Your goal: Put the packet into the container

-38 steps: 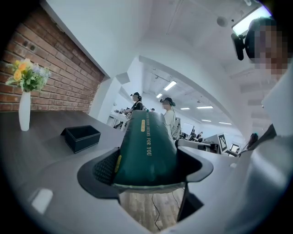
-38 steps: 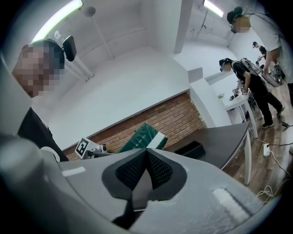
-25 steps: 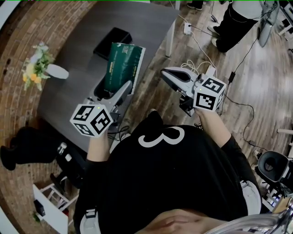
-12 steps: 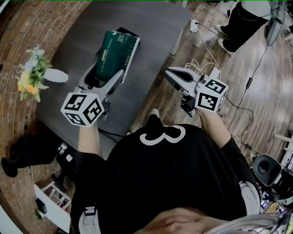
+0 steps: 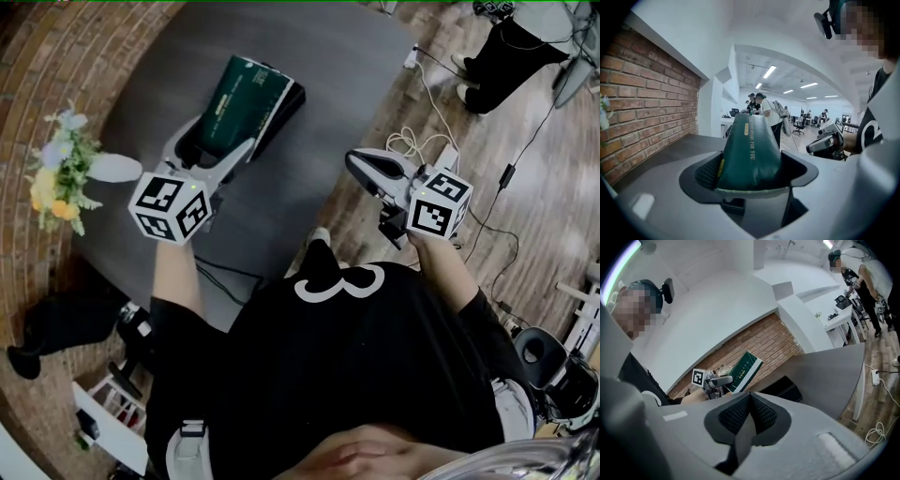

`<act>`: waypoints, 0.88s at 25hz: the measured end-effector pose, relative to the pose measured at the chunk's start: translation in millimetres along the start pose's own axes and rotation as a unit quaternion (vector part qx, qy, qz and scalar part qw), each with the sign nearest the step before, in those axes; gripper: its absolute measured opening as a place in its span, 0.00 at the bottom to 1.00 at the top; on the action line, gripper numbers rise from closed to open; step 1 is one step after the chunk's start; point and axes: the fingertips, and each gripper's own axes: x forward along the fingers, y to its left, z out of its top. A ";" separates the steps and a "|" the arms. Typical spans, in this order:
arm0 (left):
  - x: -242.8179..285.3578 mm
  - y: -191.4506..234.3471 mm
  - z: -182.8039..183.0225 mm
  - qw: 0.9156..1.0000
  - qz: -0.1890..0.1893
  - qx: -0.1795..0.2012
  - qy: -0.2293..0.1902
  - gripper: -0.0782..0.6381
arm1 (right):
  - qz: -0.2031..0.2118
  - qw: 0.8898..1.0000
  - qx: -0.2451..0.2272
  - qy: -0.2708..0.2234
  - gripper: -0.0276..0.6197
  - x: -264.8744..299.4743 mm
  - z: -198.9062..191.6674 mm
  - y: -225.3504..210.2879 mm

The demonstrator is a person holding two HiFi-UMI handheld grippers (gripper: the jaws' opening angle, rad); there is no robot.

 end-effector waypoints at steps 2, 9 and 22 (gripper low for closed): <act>9.3 10.3 -7.9 1.000 -0.002 0.013 0.011 0.69 | -0.006 1.000 0.004 0.010 0.05 4.0 -3.2 -5.9; 44.5 39.3 -43.9 0.997 -0.012 0.036 0.060 0.69 | -0.025 0.999 0.023 0.033 0.05 10.2 -17.5 -22.4; 95.0 63.1 -98.1 0.990 -0.029 0.026 0.137 0.69 | -0.047 0.996 0.053 0.057 0.05 7.9 -39.3 -42.5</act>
